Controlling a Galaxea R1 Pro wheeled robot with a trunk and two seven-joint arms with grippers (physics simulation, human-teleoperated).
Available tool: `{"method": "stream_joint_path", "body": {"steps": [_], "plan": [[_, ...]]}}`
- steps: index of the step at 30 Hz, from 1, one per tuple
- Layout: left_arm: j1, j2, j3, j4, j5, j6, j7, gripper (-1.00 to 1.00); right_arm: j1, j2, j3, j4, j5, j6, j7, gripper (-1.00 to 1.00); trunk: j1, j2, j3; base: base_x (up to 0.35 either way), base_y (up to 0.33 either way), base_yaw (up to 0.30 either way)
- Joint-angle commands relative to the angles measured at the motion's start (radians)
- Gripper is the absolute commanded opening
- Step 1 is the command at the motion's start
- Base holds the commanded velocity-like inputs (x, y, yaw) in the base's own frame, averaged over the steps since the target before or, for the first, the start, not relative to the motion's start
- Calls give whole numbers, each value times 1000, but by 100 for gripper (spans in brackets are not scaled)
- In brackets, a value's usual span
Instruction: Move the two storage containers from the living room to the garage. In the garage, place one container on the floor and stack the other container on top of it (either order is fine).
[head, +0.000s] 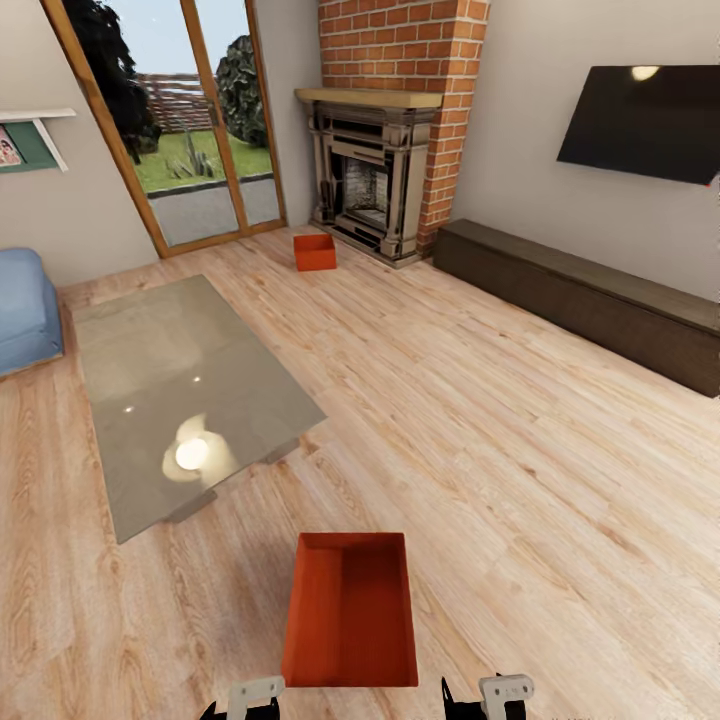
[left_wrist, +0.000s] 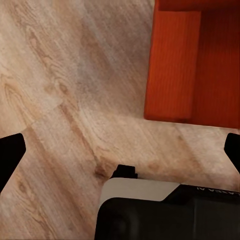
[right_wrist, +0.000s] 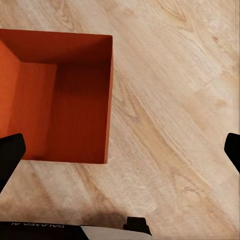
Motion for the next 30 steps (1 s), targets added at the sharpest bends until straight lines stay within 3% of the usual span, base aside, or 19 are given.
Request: {"method": "stream_joint_path", "body": {"steps": [1,19,26,30], "plan": [[-1,1,-5,0,7,-2,7,100,0,0,1,0,10,-1,-6,100,0,-2,-1,0,0,-46],[-1,1,-9,-6,6,-2,10,100,0,1,7,-6,13,0,-8,100,0,-2,-17,0,0,-4],[-1,2,-12,-156,-1,23,9,100,0,0,7,-102,12,12,-10,100,0,-2,-26,0,0,0],[-1,3,-14,-304,-1,146,7,100,-25,0,7,-167,10,116,-9,100,0,-2,-27,0,0,0]]}}
